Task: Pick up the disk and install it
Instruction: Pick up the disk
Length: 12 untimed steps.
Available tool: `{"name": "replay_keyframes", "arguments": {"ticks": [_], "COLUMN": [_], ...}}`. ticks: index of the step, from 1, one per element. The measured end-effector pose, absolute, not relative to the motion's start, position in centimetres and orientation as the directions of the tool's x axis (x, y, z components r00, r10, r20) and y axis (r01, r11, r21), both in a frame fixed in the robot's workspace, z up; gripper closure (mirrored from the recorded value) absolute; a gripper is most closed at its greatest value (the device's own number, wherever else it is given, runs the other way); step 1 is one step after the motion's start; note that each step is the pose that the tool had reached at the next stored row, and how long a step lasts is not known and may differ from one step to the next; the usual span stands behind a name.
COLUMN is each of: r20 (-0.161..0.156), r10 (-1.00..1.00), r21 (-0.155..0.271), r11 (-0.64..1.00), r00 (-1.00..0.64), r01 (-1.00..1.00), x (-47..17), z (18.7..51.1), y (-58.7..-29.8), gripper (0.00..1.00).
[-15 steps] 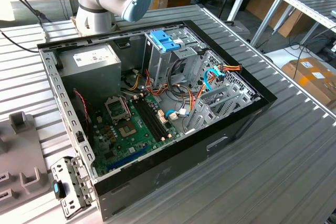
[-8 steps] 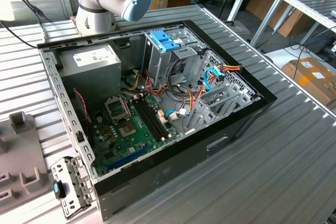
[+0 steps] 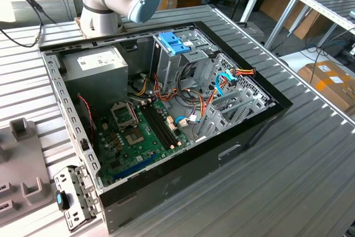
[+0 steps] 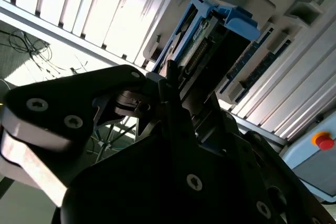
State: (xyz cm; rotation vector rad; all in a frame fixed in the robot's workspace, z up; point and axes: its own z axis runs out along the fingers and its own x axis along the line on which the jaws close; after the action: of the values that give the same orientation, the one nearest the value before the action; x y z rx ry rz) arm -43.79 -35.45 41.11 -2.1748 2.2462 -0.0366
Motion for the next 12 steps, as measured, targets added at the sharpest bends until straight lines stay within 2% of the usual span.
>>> {"name": "replay_keyframes", "arguments": {"ticks": [12], "r20": [0.005], "r10": [-0.999], "r21": [-0.038], "r11": [0.032], "r00": [-0.032], "r01": [-0.999], "x": [-43.8], "z": [47.5], "y": [-35.5], "gripper": [0.65]}}
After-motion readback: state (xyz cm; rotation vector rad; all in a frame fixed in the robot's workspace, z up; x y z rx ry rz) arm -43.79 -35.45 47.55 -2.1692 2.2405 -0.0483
